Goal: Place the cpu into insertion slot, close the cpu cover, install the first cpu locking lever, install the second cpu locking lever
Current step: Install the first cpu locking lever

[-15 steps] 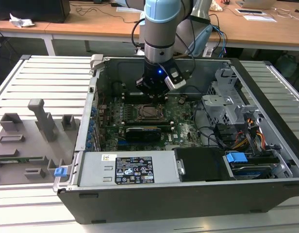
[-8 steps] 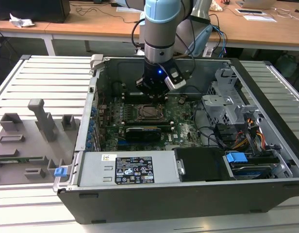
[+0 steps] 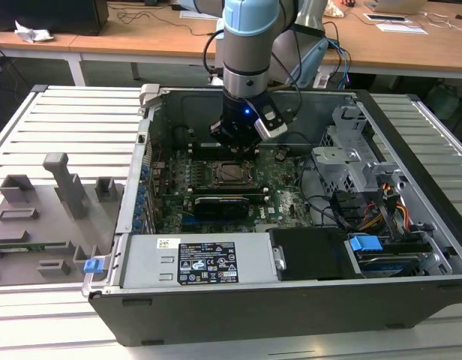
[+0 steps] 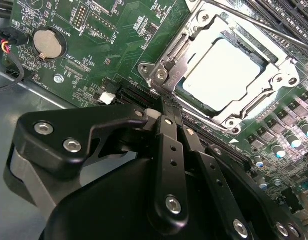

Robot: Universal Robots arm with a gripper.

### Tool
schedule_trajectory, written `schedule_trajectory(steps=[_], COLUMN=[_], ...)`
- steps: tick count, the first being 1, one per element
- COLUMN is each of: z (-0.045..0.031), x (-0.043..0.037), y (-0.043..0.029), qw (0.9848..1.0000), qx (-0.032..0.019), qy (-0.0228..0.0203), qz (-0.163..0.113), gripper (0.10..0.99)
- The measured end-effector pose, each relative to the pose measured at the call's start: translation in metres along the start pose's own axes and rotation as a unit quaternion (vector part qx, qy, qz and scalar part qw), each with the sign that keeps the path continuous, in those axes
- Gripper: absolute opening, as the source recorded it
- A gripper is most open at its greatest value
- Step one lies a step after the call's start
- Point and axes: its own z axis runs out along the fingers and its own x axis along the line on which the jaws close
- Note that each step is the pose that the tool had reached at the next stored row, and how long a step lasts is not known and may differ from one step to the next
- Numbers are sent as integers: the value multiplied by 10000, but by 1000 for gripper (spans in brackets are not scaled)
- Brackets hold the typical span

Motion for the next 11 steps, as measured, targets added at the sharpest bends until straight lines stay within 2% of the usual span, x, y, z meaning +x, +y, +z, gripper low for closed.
schedule_trajectory(steps=[11], z=[19], x=[1], y=[-1], qw=[10000], qx=[12], qy=[1], qz=[-1], gripper=[106])
